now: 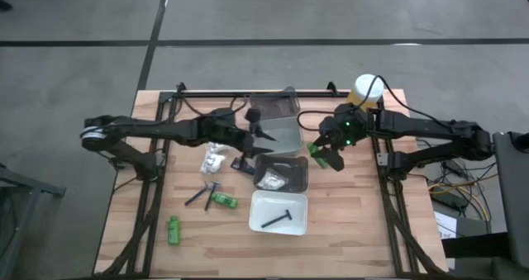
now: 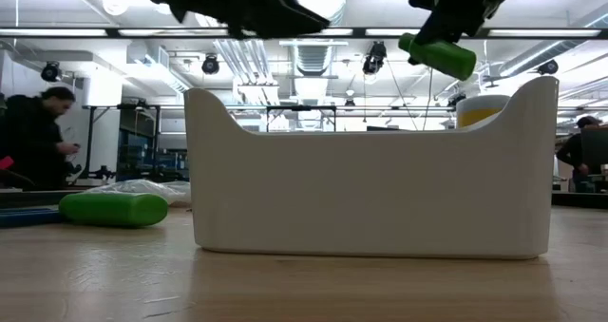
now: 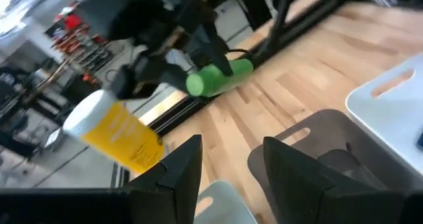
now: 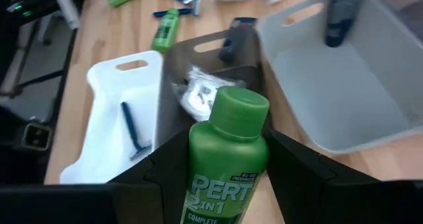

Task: Pick & Place Travel size toiletries
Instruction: Put the right green shampoo into the top black bin

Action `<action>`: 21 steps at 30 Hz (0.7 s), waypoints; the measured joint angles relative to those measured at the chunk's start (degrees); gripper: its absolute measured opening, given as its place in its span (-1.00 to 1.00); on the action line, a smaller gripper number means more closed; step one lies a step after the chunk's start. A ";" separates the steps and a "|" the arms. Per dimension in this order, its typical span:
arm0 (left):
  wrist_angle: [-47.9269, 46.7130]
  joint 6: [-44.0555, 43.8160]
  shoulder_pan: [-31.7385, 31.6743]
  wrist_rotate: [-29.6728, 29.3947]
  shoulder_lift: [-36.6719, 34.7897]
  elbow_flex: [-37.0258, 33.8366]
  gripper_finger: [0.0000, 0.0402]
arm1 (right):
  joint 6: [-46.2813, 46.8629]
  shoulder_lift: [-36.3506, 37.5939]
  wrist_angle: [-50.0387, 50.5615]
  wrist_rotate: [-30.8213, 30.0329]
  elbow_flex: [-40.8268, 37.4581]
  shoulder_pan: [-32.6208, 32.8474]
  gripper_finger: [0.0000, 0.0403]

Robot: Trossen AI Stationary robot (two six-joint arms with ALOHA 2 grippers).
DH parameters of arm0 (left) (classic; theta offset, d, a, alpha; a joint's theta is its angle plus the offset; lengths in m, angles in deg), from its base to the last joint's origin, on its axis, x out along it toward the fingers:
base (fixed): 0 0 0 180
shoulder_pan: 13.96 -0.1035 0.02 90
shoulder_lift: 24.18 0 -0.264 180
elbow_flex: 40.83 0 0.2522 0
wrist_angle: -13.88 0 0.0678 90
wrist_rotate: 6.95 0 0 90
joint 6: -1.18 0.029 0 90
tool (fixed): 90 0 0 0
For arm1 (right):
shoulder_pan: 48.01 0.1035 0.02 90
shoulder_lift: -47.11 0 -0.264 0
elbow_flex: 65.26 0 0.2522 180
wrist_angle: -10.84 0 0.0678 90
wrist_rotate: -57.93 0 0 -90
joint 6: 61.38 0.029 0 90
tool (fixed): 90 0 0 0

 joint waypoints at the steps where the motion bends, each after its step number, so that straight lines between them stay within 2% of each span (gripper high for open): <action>1: -0.01 1.65 0.32 -0.02 1.33 1.12 -0.18 | -0.67 -0.67 0.16 1.10 0.42 0.00 -0.16; 8: 0.09 14.86 3.55 -0.68 8.91 8.08 -0.17 | -3.74 -4.26 0.05 6.29 3.25 0.03 -0.20; 14: 0.01 17.66 5.07 -1.01 13.87 13.99 -0.16 | -4.63 -6.21 0.22 7.50 4.82 0.05 -0.14; 21: -0.09 20.21 5.46 -1.05 16.57 17.76 -0.16 | -4.62 -6.32 0.27 9.26 4.80 0.07 -0.20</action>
